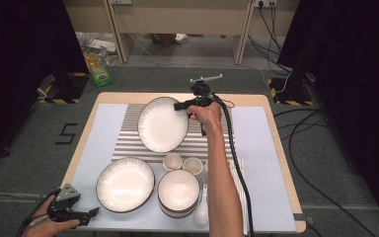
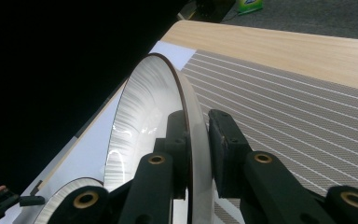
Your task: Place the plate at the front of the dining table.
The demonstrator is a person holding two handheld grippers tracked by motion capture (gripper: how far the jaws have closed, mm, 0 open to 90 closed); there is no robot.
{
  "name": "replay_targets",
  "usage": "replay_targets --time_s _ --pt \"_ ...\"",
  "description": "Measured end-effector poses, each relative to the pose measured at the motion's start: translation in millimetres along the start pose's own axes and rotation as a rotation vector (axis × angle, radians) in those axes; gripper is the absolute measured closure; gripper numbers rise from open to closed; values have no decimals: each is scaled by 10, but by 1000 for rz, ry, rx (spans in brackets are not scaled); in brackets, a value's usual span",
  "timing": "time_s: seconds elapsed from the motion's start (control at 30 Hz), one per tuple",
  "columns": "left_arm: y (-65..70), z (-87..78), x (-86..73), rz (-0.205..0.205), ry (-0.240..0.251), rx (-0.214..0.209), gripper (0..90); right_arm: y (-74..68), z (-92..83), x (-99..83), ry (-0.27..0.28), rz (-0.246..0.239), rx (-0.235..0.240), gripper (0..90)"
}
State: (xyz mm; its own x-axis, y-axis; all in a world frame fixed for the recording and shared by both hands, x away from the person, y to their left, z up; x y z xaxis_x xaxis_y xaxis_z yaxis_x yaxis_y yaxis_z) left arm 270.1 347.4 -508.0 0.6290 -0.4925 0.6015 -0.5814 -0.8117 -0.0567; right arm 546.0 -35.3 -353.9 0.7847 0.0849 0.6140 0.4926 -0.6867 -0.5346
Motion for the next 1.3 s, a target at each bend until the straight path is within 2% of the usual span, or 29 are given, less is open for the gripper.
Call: replay_targets --time_s 0.03,0.07,0.2,0.47,0.53,0.83,0.87,1.3 --pt "0 0 0 0 0 0 116 0 0 0 0 0 0 781" --pt "2 1 1 -1 1 1 116 65 -20 3 6 12 -1 782" --pt "4 1 0 0 1 3 115 180 -72 19 17 30 1 782" --pt "5 0 2 1 -4 3 114 374 -149 2 26 53 -29 778" --pt "5 -3 0 1 -4 2 114 476 -187 -28 35 72 -30 778" --pt "11 0 0 -3 0 9 113 690 -253 -107 64 105 -64 776" --pt "12 0 0 -3 -1 9 113 749 -260 -134 65 122 -65 777" --pt "18 2 1 -4 0 15 112 936 -173 -278 35 136 -108 771"
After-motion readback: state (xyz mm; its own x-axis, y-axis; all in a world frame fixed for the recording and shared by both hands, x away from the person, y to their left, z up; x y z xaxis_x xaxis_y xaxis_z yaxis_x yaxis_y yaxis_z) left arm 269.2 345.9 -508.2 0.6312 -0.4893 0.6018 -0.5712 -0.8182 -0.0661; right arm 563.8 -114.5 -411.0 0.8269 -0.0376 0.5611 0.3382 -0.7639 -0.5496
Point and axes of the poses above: each handheld gripper's, and its own axes: z roughly forward along the jaws, x roughly out of its top, y roughly to its right, the point moved 2 cm from there along z, roughly forward along the jaws, and after that the axes turned 8 degrees about z, right-handed, at the moved point
